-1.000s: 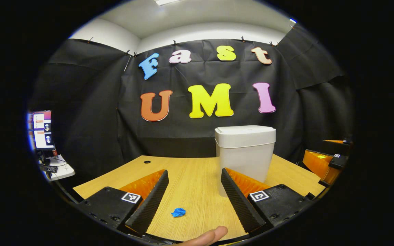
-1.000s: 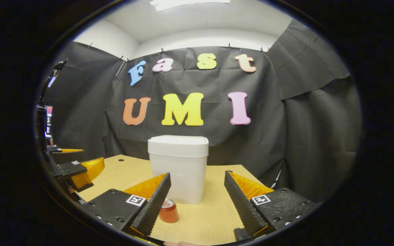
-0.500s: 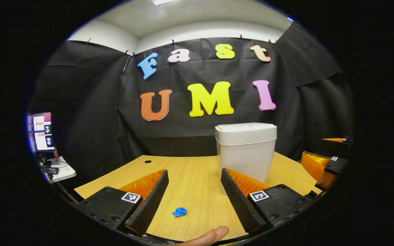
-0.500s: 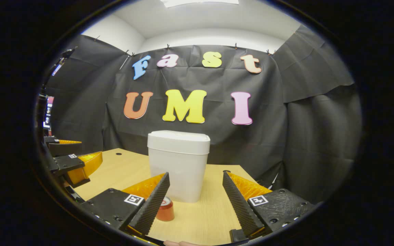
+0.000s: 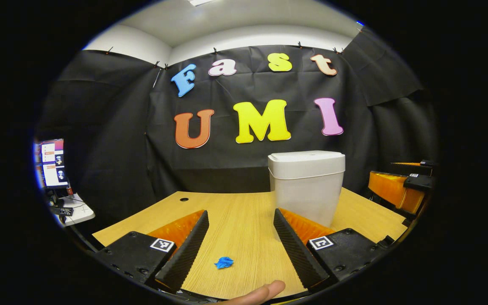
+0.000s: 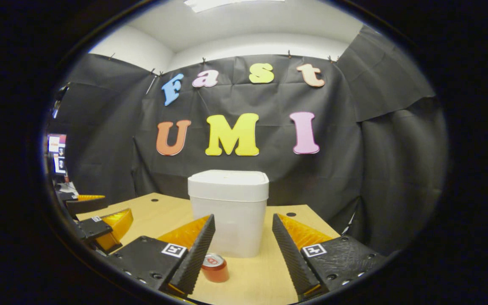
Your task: Press the lid of the desktop garbage bin to open it, pick up the crumpled paper on the desktop and throw it into the bin, then pick up the pop can on the desktop and drop it into the bin, and finally close the garbage bin lid.
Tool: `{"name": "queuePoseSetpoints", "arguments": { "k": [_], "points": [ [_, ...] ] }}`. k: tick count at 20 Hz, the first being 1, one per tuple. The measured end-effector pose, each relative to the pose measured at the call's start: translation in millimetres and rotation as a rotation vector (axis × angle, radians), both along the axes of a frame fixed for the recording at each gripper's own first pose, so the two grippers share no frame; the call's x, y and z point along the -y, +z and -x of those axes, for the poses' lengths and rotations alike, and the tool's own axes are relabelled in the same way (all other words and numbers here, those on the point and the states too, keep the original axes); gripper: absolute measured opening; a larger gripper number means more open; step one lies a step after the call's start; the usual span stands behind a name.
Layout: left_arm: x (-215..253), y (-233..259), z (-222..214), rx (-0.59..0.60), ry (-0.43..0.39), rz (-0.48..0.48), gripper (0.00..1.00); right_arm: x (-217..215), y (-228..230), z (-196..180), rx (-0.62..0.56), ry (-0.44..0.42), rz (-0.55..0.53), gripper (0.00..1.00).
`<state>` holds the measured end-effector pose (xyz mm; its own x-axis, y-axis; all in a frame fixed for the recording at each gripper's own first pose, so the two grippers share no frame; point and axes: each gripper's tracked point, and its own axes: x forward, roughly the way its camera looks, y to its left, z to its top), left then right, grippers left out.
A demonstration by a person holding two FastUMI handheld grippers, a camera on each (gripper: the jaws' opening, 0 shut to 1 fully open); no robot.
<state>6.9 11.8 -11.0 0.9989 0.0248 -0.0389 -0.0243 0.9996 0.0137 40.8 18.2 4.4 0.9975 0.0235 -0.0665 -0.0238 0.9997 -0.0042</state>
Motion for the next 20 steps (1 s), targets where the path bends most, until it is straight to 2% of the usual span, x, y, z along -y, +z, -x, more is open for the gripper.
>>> {"name": "queuePoseSetpoints", "arguments": {
  "k": [2,3,4,5,6,7,9,12,15,20],
  "points": [
    [-4.0,-0.7,-1.2,-0.003,0.006,0.002,0.99,1.3,10.7,-7.9,0.016,-0.011,0.005,0.72],
    [-4.3,-1.2,-1.7,-0.004,0.006,0.003,0.99,-2.7,16.8,-11.4,0.025,0.000,0.000,0.61],
    [-5.3,-1.5,-2.5,-0.006,0.007,0.003,0.99,-10.1,21.3,-14.8,0.028,0.023,-0.021,0.54],
    [-7.1,-2.2,-3.3,-0.008,0.010,0.000,0.99,-18.8,26.1,-18.3,0.026,0.055,-0.041,0.39],
    [-9.9,-2.4,-3.6,-0.009,0.015,-0.006,0.99,-17.2,29.3,-22.1,0.023,0.059,-0.045,0.34],
    [-14.4,-2.3,-5.4,-0.010,0.022,-0.011,0.99,-19.1,37.3,-27.5,0.032,0.062,-0.049,0.21],
    [-22.3,-5.4,-8.9,-0.021,0.041,-0.003,0.99,-22.0,44.3,-39.0,0.033,0.055,-0.032,0.04],
    [-31.8,-9.5,-12.2,-0.039,0.059,0.012,0.99,-40.4,52.1,-56.7,0.036,0.099,0.011,0.00],
    [-43.6,-6.4,-12.4,-0.031,0.068,0.009,0.99,-62.5,55.3,-84.0,-0.015,0.152,-0.024,0.00],
    [-69.3,-6.9,-13.4,-0.038,0.106,0.037,0.99,-57.0,51.4,-135.0,-0.127,0.108,-0.009,0.00]
  ]
}}
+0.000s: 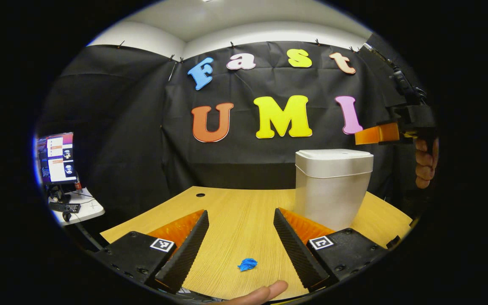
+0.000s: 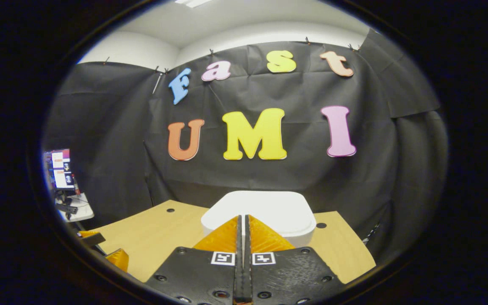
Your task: Press the lid of the desktop garbage bin to open it, pick up the crumpled paper on the desktop and throw it into the bin, then pick up the pop can on the desktop and drop it into the bin, and finally close the garbage bin lid.
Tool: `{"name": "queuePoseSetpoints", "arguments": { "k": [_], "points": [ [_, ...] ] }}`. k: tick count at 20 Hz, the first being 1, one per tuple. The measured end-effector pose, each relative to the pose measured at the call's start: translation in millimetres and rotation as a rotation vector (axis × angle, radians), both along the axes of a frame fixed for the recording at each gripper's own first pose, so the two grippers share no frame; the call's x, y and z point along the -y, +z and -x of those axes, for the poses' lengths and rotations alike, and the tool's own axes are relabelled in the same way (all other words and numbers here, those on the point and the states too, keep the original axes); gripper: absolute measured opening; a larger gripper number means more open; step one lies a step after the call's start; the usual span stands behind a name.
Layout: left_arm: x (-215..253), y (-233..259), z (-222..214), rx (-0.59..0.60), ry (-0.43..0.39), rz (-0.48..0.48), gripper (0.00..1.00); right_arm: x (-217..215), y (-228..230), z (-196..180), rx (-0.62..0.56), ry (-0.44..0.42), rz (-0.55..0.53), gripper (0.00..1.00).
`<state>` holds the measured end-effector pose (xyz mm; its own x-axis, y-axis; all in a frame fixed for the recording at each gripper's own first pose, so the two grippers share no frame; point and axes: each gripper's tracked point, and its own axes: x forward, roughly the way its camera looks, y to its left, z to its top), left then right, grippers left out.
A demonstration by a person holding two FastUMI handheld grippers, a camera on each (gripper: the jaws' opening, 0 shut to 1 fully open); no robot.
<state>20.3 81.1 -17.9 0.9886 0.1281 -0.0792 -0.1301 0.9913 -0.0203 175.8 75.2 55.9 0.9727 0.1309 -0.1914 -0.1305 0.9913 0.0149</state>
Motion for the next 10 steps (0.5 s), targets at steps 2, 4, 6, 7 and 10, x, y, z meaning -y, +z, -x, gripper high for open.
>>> {"name": "queuePoseSetpoints", "arguments": {
  "k": [2,4,6,7,10],
  "points": [
    [-4.8,1.2,-0.4,0.002,0.006,0.003,0.99,2.6,-6.7,-17.9,-0.041,-0.021,0.000,0.00],
    [-6.7,1.5,-0.9,0.002,0.006,0.001,0.99,1.2,-21.1,-30.5,-0.097,-0.028,0.001,0.00],
    [-5.4,-0.8,0.3,-0.004,0.002,0.000,0.99,-6.3,-30.1,-36.1,-0.134,0.007,-0.015,0.00],
    [-3.9,-1.8,0.3,-0.007,-0.001,0.002,0.99,-6.3,-34.3,-34.7,-0.158,0.010,-0.053,0.01],
    [-2.8,-0.9,1.0,-0.006,-0.008,0.002,0.99,-3.0,-31.9,-29.3,-0.143,0.001,-0.012,0.01]
  ]
}}
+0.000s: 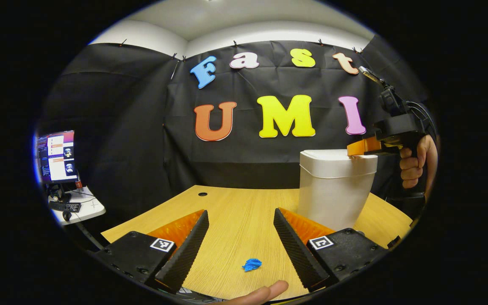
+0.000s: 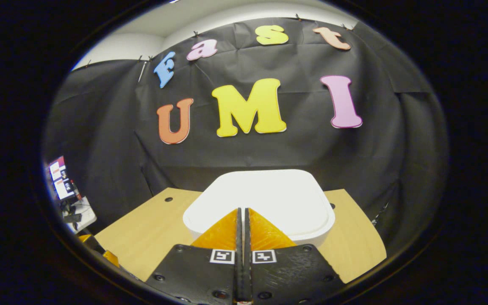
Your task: Press the lid of the desktop garbage bin to open it, pick up the crumpled paper on the desktop and throw it into the bin, then pick up the pop can on the desktop and drop it into the bin, and finally close the garbage bin lid.
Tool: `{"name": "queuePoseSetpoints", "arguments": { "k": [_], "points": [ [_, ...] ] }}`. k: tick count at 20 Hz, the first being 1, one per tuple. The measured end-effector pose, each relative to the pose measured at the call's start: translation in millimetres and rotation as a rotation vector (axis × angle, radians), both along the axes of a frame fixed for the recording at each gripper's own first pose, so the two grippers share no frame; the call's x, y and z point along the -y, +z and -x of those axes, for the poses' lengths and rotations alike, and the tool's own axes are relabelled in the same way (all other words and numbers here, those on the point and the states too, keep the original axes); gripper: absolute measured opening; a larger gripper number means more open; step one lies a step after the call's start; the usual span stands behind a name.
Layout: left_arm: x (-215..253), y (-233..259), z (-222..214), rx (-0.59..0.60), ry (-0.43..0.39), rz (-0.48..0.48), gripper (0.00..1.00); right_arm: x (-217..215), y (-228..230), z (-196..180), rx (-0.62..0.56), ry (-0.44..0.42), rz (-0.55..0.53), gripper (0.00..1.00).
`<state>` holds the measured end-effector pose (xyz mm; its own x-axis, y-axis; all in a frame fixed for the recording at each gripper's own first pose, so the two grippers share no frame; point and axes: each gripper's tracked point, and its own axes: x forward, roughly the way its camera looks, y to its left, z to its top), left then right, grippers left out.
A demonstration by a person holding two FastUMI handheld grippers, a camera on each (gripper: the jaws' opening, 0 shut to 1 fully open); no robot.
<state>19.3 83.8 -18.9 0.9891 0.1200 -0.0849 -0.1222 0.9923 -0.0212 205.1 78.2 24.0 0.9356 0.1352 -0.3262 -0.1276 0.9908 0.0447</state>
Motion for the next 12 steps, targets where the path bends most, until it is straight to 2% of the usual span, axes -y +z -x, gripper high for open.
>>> {"name": "queuePoseSetpoints", "arguments": {
  "k": [4,8,12],
  "points": [
    [-0.7,3.9,1.0,0.008,0.004,-0.014,0.99,-0.4,15.0,9.3,0.116,-0.020,0.124,0.01],
    [1.7,0.7,-1.3,0.002,-0.011,-0.007,0.99,-14.4,23.4,41.9,0.191,0.015,0.123,0.00],
    [-5.3,-2.4,-3.3,-0.012,-0.003,0.005,0.99,-30.1,20.0,72.6,0.212,0.061,0.103,0.01]
  ]
}}
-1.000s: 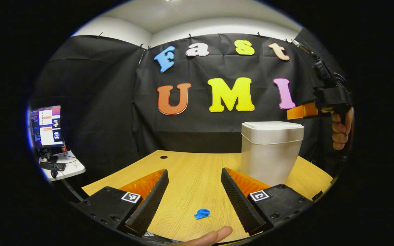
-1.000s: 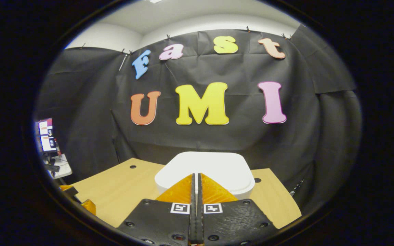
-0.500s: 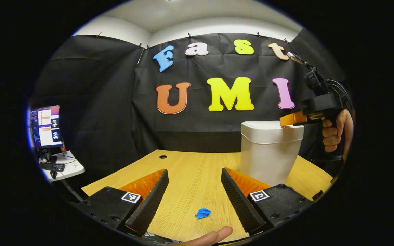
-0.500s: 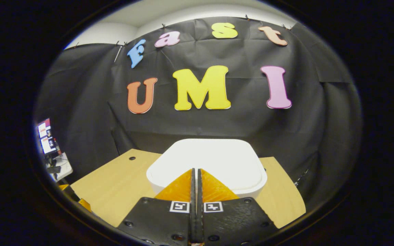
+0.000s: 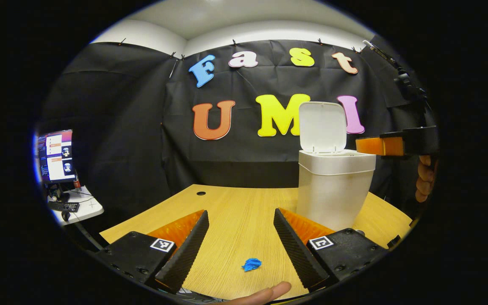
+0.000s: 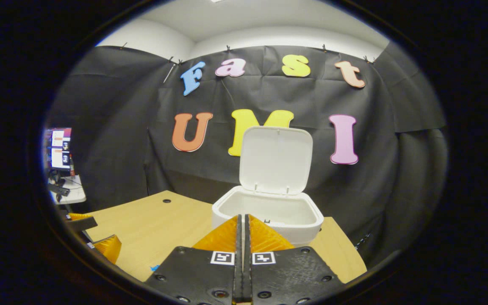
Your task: Press the lid of the desktop garbage bin to open it, pick up the crumpled paper on the desktop and throw it into the bin, then pick up the pop can on the desktop and drop it into the bin, and finally close the garbage bin lid.
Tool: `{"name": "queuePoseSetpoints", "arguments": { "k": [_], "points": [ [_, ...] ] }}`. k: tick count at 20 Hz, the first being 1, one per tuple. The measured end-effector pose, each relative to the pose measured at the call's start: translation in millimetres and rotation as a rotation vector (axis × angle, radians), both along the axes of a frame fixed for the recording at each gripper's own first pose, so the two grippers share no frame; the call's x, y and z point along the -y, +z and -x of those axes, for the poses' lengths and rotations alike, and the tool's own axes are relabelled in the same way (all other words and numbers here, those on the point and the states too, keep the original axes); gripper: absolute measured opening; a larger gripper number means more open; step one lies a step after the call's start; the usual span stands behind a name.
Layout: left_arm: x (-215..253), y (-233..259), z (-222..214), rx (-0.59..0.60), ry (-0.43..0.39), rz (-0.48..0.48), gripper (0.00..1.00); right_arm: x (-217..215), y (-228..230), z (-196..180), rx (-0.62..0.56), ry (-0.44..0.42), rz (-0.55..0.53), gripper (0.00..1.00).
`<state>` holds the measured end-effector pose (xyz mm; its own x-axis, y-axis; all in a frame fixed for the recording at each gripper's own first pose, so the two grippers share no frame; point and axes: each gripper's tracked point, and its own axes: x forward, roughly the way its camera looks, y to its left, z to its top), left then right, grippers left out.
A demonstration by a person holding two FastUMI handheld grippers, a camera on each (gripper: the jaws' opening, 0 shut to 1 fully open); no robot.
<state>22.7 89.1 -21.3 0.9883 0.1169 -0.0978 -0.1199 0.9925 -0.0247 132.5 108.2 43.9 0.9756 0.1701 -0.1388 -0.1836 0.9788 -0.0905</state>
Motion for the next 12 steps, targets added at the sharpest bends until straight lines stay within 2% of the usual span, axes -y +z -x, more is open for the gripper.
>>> {"name": "queuePoseSetpoints", "arguments": {
  "k": [3,4,6,7,8,9,10,11,12],
  "points": [
    [4.6,-5.3,-4.2,-0.019,-0.037,0.016,0.99,-2.5,-1.1,18.4,0.049,0.014,0.018,0.01],
    [5.4,-7.8,-5.6,-0.025,-0.050,0.027,0.99,-3.5,-6.5,23.6,0.050,0.015,0.027,0.07],
    [0.3,-11.8,-5.7,-0.045,-0.050,0.033,0.99,-4.5,-11.3,35.8,0.061,0.022,0.019,0.23],
    [-0.4,-14.4,-8.0,-0.054,-0.049,0.032,0.99,-2.6,-12.8,40.8,0.067,0.021,0.009,0.37],
    [1.1,-17.3,-10.1,-0.067,-0.060,0.032,0.99,-3.1,-12.9,47.1,0.079,0.031,-0.003,0.44],
    [4.1,-23.3,-12.6,-0.087,-0.094,0.034,0.99,-4.3,-14.4,51.9,0.083,0.041,-0.017,0.55],
    [5.6,-29.6,-14.0,-0.107,-0.125,0.043,0.99,-1.2,-17.9,55.2,0.080,0.041,-0.028,0.56],
    [3.6,-35.3,-15.7,-0.125,-0.149,0.052,0.99,0.1,-21.6,59.1,0.069,0.046,-0.039,0.66],
    [3.0,-42.4,-16.6,-0.150,-0.167,0.062,0.99,0.7,-26.4,63.0,0.057,0.050,-0.050,0.72]
  ]
}}
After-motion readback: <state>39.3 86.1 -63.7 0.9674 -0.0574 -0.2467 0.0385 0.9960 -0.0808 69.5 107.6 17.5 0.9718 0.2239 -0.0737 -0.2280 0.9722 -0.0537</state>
